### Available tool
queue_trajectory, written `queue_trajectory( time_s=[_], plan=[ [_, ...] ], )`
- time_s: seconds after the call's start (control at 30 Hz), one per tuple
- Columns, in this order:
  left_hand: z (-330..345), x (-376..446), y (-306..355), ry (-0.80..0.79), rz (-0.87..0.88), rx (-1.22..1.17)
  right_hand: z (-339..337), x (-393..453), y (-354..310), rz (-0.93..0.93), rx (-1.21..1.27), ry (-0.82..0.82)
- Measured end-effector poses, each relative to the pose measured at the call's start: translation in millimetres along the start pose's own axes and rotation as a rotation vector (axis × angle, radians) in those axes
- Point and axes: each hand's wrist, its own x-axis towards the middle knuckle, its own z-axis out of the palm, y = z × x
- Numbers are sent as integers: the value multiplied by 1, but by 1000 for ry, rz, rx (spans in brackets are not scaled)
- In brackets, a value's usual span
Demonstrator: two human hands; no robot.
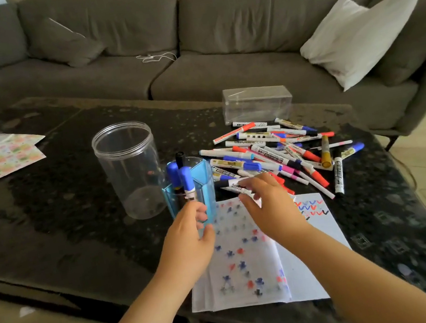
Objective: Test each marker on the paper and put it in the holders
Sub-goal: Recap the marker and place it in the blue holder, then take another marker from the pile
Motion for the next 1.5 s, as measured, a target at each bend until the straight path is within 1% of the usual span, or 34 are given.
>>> queue_trajectory(
  time_s=[0.1,0.17,0.23,0.4,0.5,0.6,0.67,0.73,0.83,0.9,0.97,1.03,1.1,1.17,1.2,1.27,1.3,1.33,1.37,1.5],
  plan=[
    [15,5,5,-65,9,-2,-14,1,33,174,-109,-41],
    [27,11,11,-94,18,-8,-23,9,47,208,-232,-74],
    [37,17,16,-105,21,-6,-27,21,51,146,-338,-115],
    [56,28,18,-101,0,6,-4,51,45,-64,-441,-212],
    [60,29,15,-108,-27,8,13,59,46,-60,-496,-227],
    [58,27,14,-106,-46,-21,14,56,49,-28,-468,-150],
    [54,26,14,-92,-70,-51,6,46,47,-4,-351,-108],
    [49,24,21,-89,-113,-84,-14,30,35,131,-88,-94],
    [41,19,38,-111,-192,-169,-42,-13,22,357,322,-186],
    [38,13,54,-179,-286,-318,-53,-46,13,490,616,-257],
    [36,3,68,-293,-410,-537,-61,-72,3,617,967,-293],
    [37,-8,78,-389,-436,-723,-69,-93,-7,714,1193,-330],
    [35,-21,88,-442,-430,-922,-77,-108,-17,747,1251,-384],
    [30,-32,97,-494,-437,-1062,-82,-119,-26,722,1232,-446],
    [28,-38,103,-520,-434,-1096,-84,-122,-29,697,1246,-449],
    [25,-47,110,-544,-432,-1092,-87,-126,-36,636,1327,-388],
    [24,-49,113,-534,-436,-1070,-87,-127,-38,605,1335,-356],
    [25,-51,114,-502,-438,-1044,-86,-128,-38,574,1288,-332],
    [26,-52,116,-455,-441,-1013,-85,-130,-39,535,1181,-314],
    [28,-44,116,-240,-530,-858,-70,-138,-31,364,491,-234]
  ],
)
